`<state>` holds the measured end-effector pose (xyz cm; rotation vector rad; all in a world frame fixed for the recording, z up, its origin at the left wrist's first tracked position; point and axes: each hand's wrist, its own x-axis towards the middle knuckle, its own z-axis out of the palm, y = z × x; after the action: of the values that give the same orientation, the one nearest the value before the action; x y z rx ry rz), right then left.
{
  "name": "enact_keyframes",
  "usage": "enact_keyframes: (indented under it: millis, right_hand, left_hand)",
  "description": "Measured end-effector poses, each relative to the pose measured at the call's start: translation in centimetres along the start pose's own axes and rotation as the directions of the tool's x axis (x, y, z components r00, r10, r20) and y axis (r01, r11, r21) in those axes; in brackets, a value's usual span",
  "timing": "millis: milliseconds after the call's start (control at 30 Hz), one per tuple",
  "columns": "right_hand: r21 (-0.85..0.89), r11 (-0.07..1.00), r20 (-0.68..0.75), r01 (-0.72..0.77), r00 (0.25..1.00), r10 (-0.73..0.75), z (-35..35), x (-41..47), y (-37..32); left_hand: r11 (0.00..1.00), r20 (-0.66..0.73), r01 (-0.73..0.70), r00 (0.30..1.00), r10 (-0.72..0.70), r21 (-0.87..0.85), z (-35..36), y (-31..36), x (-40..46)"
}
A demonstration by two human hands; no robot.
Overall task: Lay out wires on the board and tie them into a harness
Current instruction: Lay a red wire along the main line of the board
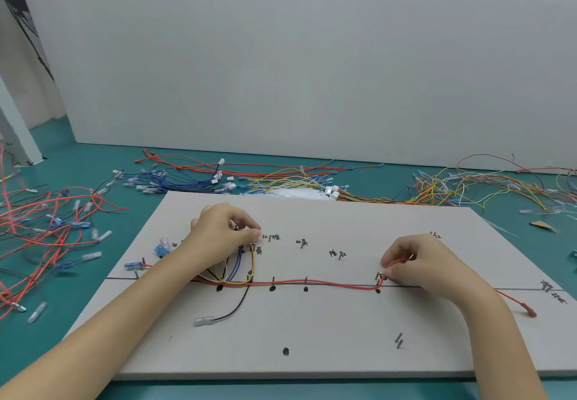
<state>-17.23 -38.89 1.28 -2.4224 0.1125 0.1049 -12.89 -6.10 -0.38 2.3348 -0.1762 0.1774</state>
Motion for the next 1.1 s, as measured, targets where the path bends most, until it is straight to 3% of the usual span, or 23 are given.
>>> enact_keyframes:
  millis: [167,367,533,667,867,1100]
  right_hand:
    - [0.06,0.998,-0.022,0.0,1.0,0.002,0.4,0.0,0.1]
    - [0.062,0.998,-0.062,0.03,0.998,-0.026,0.8,0.1,0.0]
    - [0.048,0.992,-0.105,0.113,0.989,-0.108,1.0,0.0,-0.4]
    - [0.131,0.988,-0.068,0.079,0.995,-0.071,1.0,-0.2,-0.5]
    - [0.086,0.991,-0.069,0.106,0.993,-0.1,1.2,-0.5,-0.9]
    - [0.166,0.985,-0.122,0.055,0.992,-0.034,2.5,-1.0,-1.2]
  left_hand:
    - [0.997,-0.061,-0.064,0.996,0.066,0.037,0.0,0.6,-0.4]
    - [0.961,0.156,-0.255,0.959,0.238,0.102,0.7,1.6,-2.7]
    - [0.947,0.208,-0.318,0.93,0.304,0.039,0.5,1.6,-4.7]
    - [0.908,0.227,-0.4,0.902,0.366,0.125,0.6,1.3,-5.6]
    - [0.926,0.196,-0.366,0.918,0.344,0.089,1.0,0.9,-5.7]
    - [0.947,0.205,-0.319,0.93,0.303,0.046,1.2,0.8,-5.6]
